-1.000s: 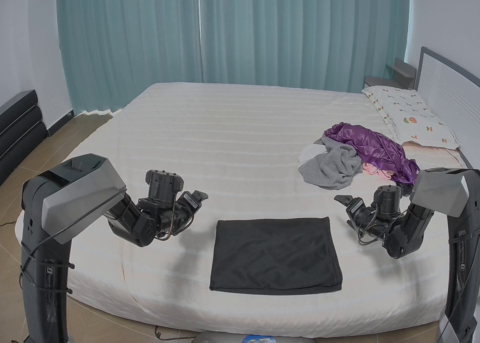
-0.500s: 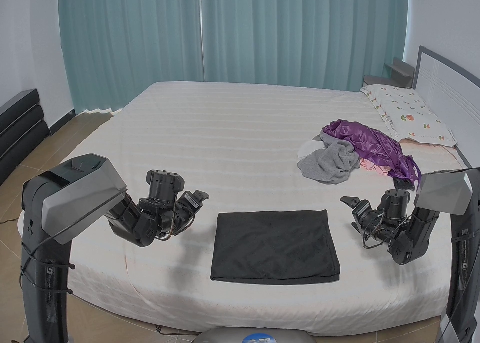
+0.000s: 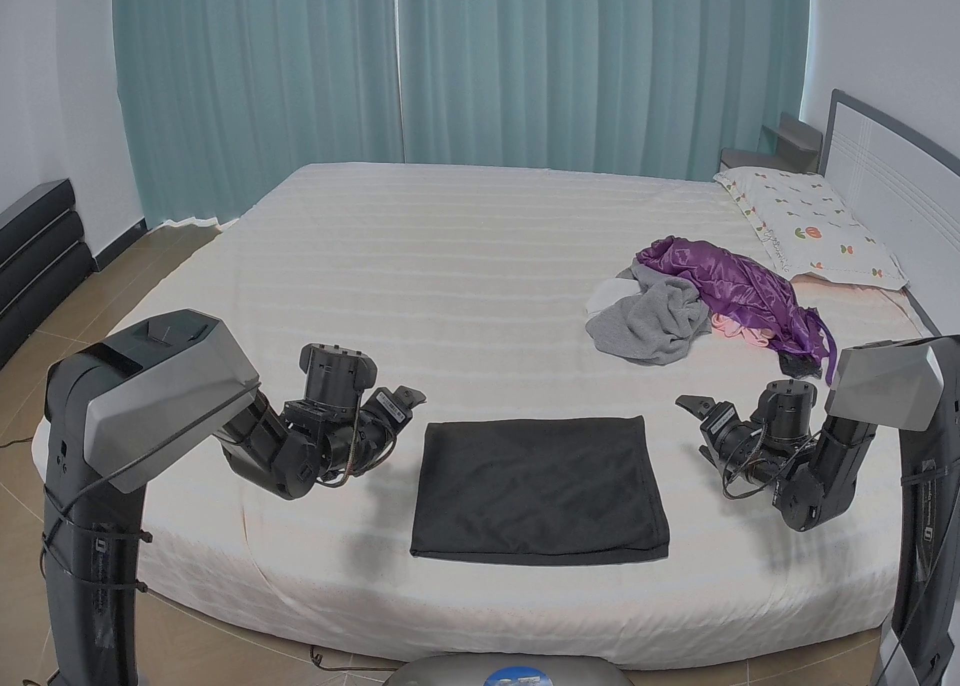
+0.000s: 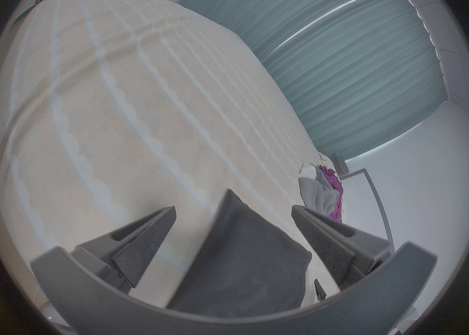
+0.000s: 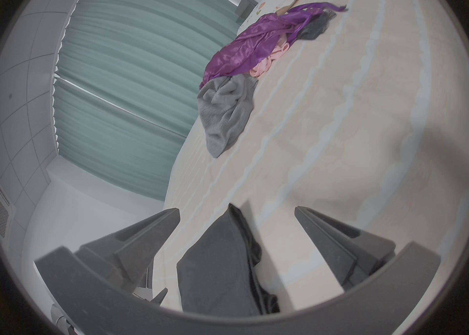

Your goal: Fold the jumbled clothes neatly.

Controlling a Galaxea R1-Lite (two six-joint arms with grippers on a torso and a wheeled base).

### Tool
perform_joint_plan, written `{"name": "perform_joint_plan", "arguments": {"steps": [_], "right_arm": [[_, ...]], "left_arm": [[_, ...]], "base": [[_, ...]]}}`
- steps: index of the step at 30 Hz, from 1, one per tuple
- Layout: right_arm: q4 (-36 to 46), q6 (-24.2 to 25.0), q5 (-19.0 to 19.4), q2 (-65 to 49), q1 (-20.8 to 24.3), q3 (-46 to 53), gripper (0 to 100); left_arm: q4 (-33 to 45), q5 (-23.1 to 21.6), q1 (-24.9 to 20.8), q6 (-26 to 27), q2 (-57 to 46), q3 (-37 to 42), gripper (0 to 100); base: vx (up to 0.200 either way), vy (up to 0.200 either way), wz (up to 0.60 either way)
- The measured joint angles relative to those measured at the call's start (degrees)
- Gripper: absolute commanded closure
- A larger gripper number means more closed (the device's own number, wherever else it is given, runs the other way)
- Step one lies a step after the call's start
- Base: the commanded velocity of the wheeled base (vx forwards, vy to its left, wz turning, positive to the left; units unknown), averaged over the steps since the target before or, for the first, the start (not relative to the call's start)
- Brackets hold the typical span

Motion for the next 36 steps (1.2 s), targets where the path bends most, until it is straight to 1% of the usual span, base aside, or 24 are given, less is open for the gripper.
{"name": "perform_joint_plan", "arguments": {"steps": [4, 6, 15, 19, 30, 31, 36], "right_arm": [[0.02, 0.0, -0.02, 0.0, -0.11, 0.0, 0], [0.0, 0.0, -0.05, 0.0, -0.11, 0.0, 0], [-0.3, -0.46, -0.11, 0.15, 0.0, 0.02, 0], [-0.6, -0.77, -0.11, 0.39, 0.0, 0.02, 0], [-0.68, -0.88, -0.2, 0.77, 0.26, 0.02, 0], [-0.71, -0.93, -0.2, 0.77, 0.26, 0.02, 0], [-0.68, -0.96, -0.22, 0.78, 0.28, 0.02, 0]], "left_arm": [[0.07, -0.05, -0.3, 0.62, 0.07, 0.13, 0], [0.24, -0.05, -0.29, 1.78, 0.13, 0.39, 0], [0.6, 0.02, -0.79, 13.35, 0.49, 3.5, 0], [0.22, 0.06, -1.87, 17.96, 0.94, 5.38, 0], [-0.11, 0.63, -3.3, 20.82, 2.45, 6.62, 0], [-0.15, 0.66, -3.33, 20.8, 2.54, 6.56, 100], [-0.17, 0.84, -3.41, 20.49, 2.83, 6.17, 100]], "base": [[0.0, 0.0, 0.0], [0.0, 0.0, 0.0], [0.0, 0.0, 0.0], [0.0, 0.0, 0.0], [0.0, 0.0, 0.0], [0.0, 0.0, 0.0], [0.0, 0.0, 0.0]]}}
